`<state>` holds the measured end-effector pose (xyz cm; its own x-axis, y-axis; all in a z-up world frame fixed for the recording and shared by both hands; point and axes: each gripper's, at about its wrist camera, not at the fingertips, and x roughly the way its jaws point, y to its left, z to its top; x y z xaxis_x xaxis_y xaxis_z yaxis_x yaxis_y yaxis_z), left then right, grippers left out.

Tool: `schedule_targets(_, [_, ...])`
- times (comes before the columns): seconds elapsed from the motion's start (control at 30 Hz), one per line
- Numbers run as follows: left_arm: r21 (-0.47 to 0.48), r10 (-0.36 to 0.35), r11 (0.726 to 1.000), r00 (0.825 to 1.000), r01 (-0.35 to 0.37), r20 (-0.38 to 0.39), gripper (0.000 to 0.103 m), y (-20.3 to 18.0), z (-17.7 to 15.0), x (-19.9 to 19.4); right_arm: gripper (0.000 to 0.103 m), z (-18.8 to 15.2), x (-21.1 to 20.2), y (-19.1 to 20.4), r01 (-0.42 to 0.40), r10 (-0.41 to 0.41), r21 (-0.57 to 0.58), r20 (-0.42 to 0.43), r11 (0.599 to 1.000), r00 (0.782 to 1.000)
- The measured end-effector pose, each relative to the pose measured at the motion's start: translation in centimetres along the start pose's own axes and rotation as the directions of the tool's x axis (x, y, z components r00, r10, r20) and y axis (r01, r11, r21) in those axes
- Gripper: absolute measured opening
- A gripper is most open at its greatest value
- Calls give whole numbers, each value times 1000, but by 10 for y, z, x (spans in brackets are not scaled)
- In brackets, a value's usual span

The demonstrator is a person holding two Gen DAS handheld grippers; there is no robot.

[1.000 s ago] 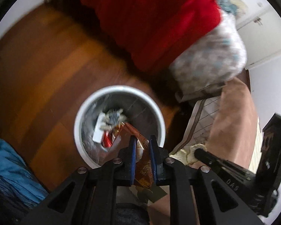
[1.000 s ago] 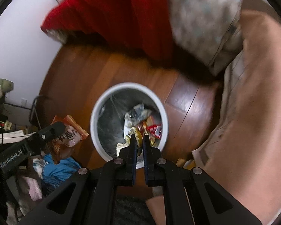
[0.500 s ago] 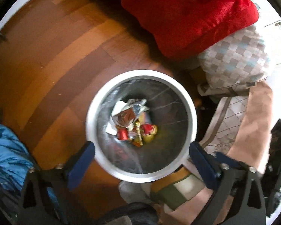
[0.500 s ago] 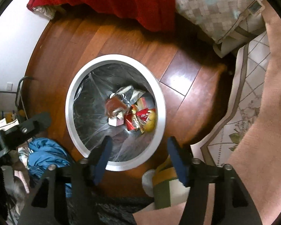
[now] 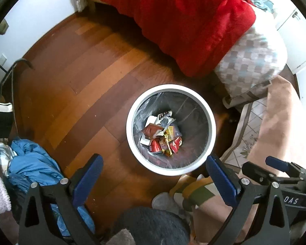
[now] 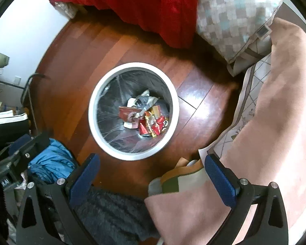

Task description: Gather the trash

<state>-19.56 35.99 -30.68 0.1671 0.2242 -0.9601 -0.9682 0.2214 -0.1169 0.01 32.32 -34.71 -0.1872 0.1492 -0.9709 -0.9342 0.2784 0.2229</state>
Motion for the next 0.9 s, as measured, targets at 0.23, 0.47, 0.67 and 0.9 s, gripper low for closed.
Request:
schedule_targets(0.23, [32,-35,999,996,32,79,103,-7,-16,-67,103,-25,-66,14,-76,78,-32,76,997,994])
schedule_targets(0.47, [72,-103,993,983,93,149,103,-13,-30,-138,103,-49,-140,30,-153,166,-94,149,984,975])
schedule_targets(0.67, [83,-150,987,970,137,191,103,-14,-38,-182,103,-65,-195,40,-189,215,-141,201,972,956])
schedule_targets(0.9, [79,-193,981,956,179,220,103,-15,-49,-217,103,-81,-244,51,-211,254,-193,228,958,940])
